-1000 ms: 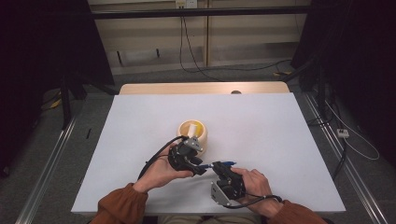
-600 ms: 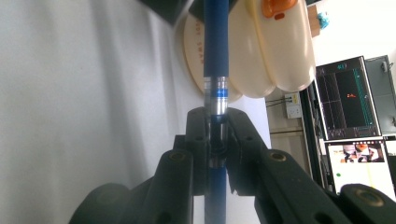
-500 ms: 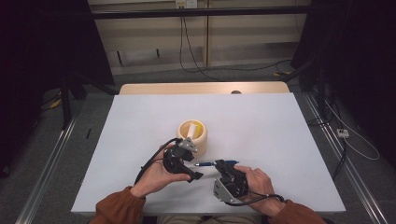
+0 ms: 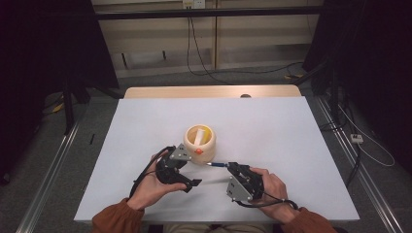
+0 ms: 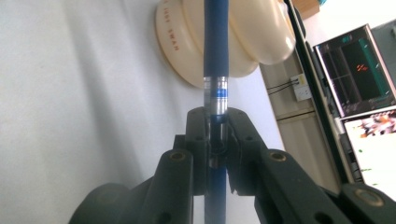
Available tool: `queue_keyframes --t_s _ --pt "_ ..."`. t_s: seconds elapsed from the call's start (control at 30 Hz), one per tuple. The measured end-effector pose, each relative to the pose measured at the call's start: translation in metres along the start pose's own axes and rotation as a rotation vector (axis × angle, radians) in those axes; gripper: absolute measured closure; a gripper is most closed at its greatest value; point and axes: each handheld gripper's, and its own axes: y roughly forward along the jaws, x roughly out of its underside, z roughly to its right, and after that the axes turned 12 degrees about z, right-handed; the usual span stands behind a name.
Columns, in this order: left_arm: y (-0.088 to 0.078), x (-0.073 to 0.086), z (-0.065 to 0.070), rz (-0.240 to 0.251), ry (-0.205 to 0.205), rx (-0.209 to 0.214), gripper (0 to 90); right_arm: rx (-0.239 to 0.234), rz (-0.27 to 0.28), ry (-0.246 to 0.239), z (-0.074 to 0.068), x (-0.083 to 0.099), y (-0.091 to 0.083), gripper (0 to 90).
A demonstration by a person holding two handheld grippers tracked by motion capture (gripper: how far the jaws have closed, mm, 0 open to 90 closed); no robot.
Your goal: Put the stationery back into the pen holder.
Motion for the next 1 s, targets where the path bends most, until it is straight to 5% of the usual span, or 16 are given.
queue_keyframes --t_s 0.2,0.6,0.83,1.0 --pt "-0.010 0.008 -0.008 0.056 -0.047 -0.068 7.3 0.016 0.007 0.100 0.008 0.003 -0.002 81.0" --pt "-0.038 0.027 -0.025 0.158 -0.078 -0.175 5.9 0.009 0.058 0.357 0.028 0.009 -0.003 81.0" --pt "-0.054 0.041 -0.025 0.194 -0.100 -0.249 6.1 -0.010 0.119 0.540 0.038 0.011 -0.002 80.9" --pt "-0.061 0.052 -0.021 0.211 -0.141 -0.259 6.2 -0.006 0.188 0.640 0.048 0.011 0.001 81.0"
